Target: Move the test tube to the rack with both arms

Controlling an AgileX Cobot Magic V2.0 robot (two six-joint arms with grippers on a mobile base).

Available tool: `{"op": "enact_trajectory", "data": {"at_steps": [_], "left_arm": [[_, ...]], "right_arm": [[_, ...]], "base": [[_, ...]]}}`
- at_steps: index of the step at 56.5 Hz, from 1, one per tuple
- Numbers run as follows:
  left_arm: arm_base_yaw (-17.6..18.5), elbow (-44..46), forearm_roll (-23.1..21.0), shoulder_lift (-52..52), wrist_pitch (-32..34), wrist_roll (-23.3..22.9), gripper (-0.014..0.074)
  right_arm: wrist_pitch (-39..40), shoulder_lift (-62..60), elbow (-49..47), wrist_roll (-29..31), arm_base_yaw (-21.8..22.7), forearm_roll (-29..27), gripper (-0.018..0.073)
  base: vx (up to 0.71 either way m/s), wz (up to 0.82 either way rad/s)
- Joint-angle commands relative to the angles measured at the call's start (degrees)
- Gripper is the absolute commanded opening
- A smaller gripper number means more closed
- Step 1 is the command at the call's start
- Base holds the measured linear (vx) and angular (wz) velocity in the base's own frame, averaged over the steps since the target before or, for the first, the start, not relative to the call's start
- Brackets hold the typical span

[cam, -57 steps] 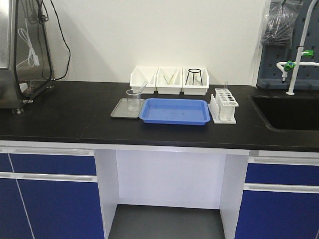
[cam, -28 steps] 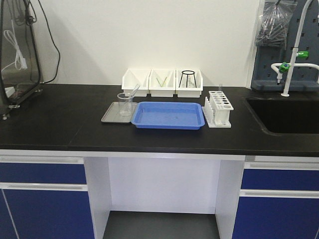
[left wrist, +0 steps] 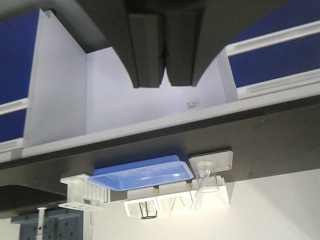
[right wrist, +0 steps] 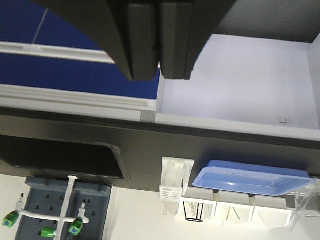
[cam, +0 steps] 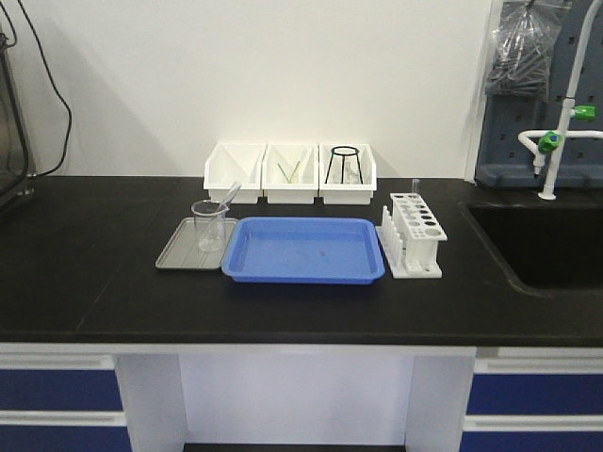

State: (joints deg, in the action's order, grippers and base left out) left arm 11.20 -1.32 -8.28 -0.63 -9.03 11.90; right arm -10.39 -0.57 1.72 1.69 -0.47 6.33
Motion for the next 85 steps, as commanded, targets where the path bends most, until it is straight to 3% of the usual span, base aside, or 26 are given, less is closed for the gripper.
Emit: {"op": "enact_trajectory", "data": {"at_steps": [1,85], "left_arm": [[0.03,1.23,-0.58,-0.28,4.55,-0.11,-0.0007],[0.03,1.23,-0.58,-0.28,4.55,-0.11,-0.0007]], "right_arm": [[4.5,-0.5,1.06,0.4,0.37,0.23,-0.0011],[4.5,-0.5,1.06,0.4,0.37,0.23,-0.0011]], "base": [[0.39,0.02],[0.36,0.0]]}}
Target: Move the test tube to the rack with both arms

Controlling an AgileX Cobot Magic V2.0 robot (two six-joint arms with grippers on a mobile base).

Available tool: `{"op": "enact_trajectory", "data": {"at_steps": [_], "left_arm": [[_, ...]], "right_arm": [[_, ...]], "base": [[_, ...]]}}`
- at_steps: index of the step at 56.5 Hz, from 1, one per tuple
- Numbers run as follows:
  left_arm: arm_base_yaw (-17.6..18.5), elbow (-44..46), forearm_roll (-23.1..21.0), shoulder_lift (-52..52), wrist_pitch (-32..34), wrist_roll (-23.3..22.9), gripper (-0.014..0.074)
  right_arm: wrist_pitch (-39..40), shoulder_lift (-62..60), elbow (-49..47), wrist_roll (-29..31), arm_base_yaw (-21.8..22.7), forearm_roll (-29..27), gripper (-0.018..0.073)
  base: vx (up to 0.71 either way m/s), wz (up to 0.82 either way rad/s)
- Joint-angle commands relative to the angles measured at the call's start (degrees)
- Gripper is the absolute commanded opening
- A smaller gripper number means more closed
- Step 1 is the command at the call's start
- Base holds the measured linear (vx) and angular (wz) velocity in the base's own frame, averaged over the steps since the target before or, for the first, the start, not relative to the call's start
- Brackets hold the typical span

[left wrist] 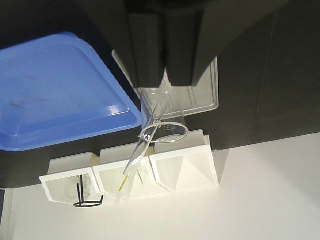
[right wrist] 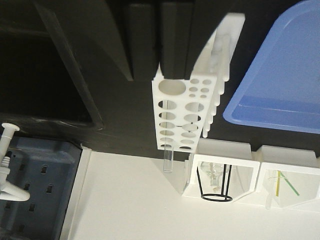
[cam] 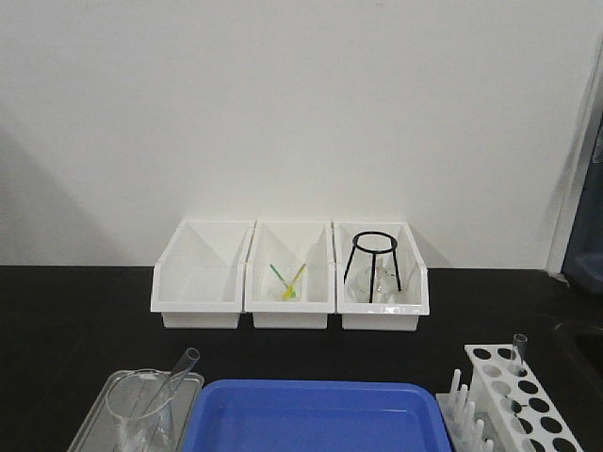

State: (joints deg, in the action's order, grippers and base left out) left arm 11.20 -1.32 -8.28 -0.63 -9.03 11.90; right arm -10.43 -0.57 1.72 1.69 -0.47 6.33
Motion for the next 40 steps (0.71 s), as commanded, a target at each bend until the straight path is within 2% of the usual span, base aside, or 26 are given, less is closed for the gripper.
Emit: {"op": "enact_trajectory", "data": {"at_steps": [1,34,40], "left_arm": [[0.03,1.23,-0.58,-0.28,4.55,-0.11,-0.0007],[0.03,1.23,-0.58,-0.28,4.55,-0.11,-0.0007],[0.03,1.23,-0.22,-0.28,5.17,0.29,-0.0007]], "right_arm": [[4.54,-0.5,1.06,0.4,0.37,0.23,-0.0011],[4.54,-0.5,1.06,0.4,0.37,0.23,-0.0011],[8.33,-0.5,1.06,1.14,0.37,3.11,-0.0011]], "base": [[0.12,-0.02],[0.03,0.0],[0.0,0.0]]}}
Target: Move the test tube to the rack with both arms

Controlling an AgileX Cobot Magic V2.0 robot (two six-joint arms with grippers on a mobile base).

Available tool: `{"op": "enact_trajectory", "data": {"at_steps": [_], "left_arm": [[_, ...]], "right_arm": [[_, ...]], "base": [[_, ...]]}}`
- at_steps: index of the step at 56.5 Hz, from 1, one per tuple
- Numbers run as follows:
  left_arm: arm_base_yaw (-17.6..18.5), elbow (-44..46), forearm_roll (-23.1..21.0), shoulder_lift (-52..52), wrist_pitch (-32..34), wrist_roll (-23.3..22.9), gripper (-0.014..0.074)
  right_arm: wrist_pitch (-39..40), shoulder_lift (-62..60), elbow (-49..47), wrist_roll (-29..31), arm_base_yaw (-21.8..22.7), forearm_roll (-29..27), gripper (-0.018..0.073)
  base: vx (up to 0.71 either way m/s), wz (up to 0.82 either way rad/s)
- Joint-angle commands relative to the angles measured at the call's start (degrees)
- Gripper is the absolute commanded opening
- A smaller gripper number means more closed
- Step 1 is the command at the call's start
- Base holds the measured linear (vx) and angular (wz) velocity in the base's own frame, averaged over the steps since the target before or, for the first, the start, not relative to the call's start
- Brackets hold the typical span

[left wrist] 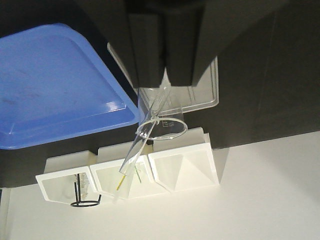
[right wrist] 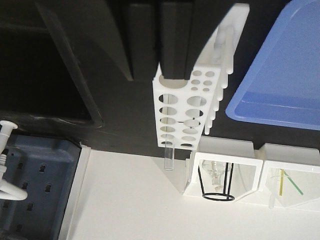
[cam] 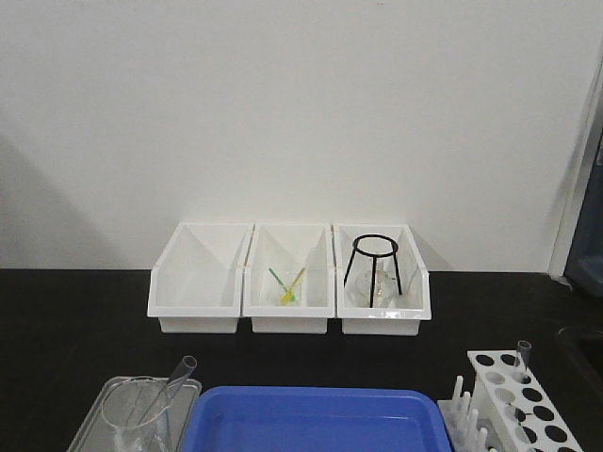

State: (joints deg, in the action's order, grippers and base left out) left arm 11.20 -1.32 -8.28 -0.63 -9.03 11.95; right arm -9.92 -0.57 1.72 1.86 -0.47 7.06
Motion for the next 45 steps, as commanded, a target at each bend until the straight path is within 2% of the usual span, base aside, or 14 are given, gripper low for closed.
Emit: {"op": "enact_trajectory", "data": {"at_steps": [1,14,18,24,26,31,36,40,45], "left_arm": [[0.03,1.23,0.11,-0.28,5.7,0.47,-0.0007],[0.03,1.28,0.52,-0.28,15.0,0.22,-0.0007],[0.03,1.77,0.29,-0.28,22.48,-0.33,-0.0007],[0.03,2.63,-2.55,-0.28,32.59,-5.45,-0.0007],[0.03,3.57,-3.75,-0.28,33.55,-6.82,-0.0007],[0.03,8.91,-5.47,0.13,30.46,-6.79,-0.0007],[0.03,17.7,-4.42,3.04,24.71,-2.59,-0.0007],[0.03,26.06,-4.62,9.13,21.68,0.98,-0.0007],[0.03,33.49,-4.62,18.1,18.93,2.57,-0.0007]], "right_arm": [[9.11,-0.5,1.06,0.98,0.37,2.95,-0.0011],[18.22,-0.5,1.06,-0.47,0.37,3.57,-0.0011],[20.21,-0.5,1.06,-2.52,0.37,3.4,-0.0011],[29.34,-0.5,-0.04,-3.55,0.37,1.94,-0.0011],[30.32,-0.5,-1.27,-5.53,0.29,0.36,-0.0011],[28.05,-0.22,-7.02,-6.8,0.37,-2.2,-0.0011],[25.01,2.73,-16.38,-3.44,0.35,-2.07,-0.0011],[22.49,8.25,-24.73,-0.43,0.35,-2.16,-0.0011],[20.59,16.25,-33.25,0.37,0.35,-2.16,-0.0011]], "base": [[0.0,0.0],[0.0,0.0],[0.0,0.0],[0.0,0.0],[0.0,0.0],[0.0,0.0],[0.0,0.0],[0.0,0.0],[0.0,0.0]]}}
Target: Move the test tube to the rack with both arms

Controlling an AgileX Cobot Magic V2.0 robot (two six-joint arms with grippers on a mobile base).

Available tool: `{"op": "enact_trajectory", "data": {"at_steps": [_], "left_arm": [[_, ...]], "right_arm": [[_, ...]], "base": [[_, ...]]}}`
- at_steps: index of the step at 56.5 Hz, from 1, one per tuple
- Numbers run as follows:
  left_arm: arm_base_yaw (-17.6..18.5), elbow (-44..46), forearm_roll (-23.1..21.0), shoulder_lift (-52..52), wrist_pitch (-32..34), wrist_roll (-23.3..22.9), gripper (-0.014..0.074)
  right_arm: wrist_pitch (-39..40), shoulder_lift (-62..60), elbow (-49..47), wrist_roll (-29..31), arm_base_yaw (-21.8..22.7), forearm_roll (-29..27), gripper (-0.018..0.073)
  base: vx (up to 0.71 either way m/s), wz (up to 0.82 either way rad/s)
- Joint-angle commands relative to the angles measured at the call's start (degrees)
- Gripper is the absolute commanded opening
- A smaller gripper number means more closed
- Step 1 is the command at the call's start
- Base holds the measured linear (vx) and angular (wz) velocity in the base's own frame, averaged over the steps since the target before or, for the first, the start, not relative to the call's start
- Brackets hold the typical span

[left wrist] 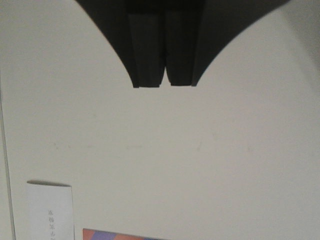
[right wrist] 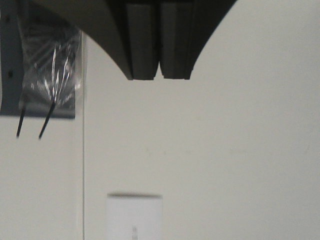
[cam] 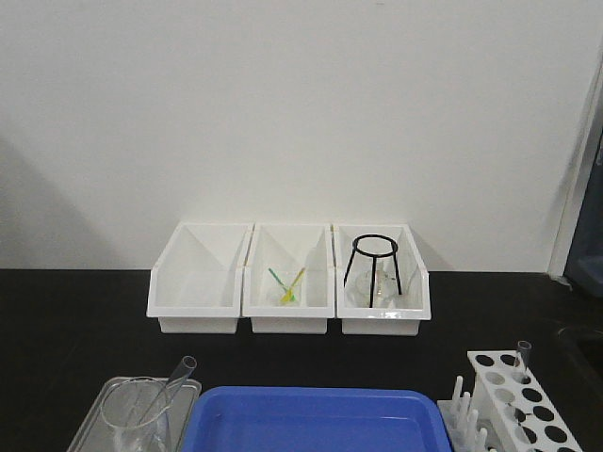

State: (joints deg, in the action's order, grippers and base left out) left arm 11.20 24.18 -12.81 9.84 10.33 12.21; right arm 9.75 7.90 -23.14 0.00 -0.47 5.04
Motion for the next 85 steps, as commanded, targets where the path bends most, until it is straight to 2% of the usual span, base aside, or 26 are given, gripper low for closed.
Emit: {"op": "enact_trajectory", "data": {"at_steps": [1,13,21,30,39,51,57,62,71,75,79,85], "left_arm": [[0.03,9.89,-0.09,10.16,-1.34,2.43,-0.0007],[0.03,19.83,-0.09,29.19,-3.14,2.58,-0.0007],[0.03,21.09,-0.09,35.86,-2.01,2.58,-0.0004],[0.03,21.09,-0.09,38.81,-1.13,2.58,0.0031],[0.03,21.09,-0.09,38.87,-1.94,2.57,0.0149],[0.03,21.09,-0.04,38.87,-1.89,2.71,0.0435],[0.03,21.03,-0.04,38.87,-0.11,2.71,0.0535],[0.03,21.03,-0.4,38.87,2.0,2.38,0.0578],[0.03,20.98,-0.46,39.12,4.2,-0.64,0.0582],[0.07,20.59,1.55,40.01,3.14,0.37,0.0582],[0.23,20.35,7.04,41.83,0.77,2.2,0.0582],[2.04,18.58,15.15,44.61,-0.11,2.6,0.0582]], "right_arm": [[0.91,10.04,-10.04,2.23,0.35,-0.14,-0.0011],[1.69,26.67,-17.83,1.62,0.35,-0.14,-0.0011],[3.93,32.79,-18.09,1.62,0.35,-0.14,-0.0007],[2.69,34.25,-18.09,1.4,0.35,-0.19,0.0031],[0.44,34.25,-18.09,1.4,0.35,-0.19,0.0179],[-1.47,34.25,-18.04,1.4,0.35,-0.19,0.0505],[-1.33,34.25,-18.04,1.4,0.35,-0.19,0.0618],[-0.98,34.25,-18.04,0.67,0.35,-0.44,0.0657],[-1.85,34.25,-17.96,-1.54,0.35,-0.15,0.0643],[-1.08,34.37,-16.68,-1.34,0.29,0.6,0.0627],[1.02,34.37,-13.95,-1.24,0.29,1.41,0.0601],[4.96,34.37,-8.2,-1.37,0.29,1.51,0.0564]], "base": [[0.0,0.0],[0.0,0.0],[0.0,0.0],[0.0,0.0],[0.0,0.0],[0.0,0.0],[0.0,0.0],[0.0,0.0],[0.0,0.0],[0.0,0.0],[0.0,0.0],[0.0,0.0]]}}
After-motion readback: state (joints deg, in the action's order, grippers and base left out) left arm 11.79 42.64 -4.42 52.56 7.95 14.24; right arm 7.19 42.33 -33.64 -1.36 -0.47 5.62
